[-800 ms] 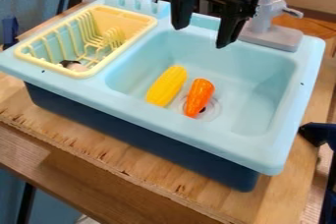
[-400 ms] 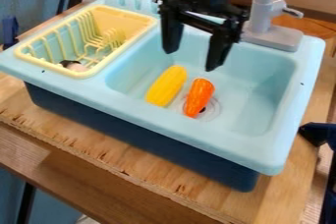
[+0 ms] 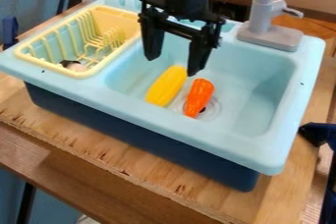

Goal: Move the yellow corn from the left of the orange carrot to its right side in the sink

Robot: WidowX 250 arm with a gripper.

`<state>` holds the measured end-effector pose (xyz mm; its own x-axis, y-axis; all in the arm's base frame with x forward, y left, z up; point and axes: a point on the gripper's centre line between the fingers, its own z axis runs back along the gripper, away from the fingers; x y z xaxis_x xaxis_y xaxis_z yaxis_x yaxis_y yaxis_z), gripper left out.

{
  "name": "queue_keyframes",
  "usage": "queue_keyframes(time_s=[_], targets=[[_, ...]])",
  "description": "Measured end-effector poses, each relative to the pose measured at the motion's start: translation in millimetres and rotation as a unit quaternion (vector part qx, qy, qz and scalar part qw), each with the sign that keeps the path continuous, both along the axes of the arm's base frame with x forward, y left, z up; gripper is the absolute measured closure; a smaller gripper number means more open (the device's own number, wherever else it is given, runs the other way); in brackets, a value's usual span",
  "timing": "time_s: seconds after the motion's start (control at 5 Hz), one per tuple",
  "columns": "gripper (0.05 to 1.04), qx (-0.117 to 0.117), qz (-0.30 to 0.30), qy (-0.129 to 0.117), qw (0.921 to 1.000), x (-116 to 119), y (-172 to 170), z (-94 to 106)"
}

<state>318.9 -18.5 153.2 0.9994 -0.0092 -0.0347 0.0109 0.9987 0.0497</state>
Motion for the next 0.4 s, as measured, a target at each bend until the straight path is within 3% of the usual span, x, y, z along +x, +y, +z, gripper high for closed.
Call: queue_keyframes(time_s=[0.4], targets=[[0.083,0.01,0.02,0.001,0.9998,-2.0,13.0,-7.6]])
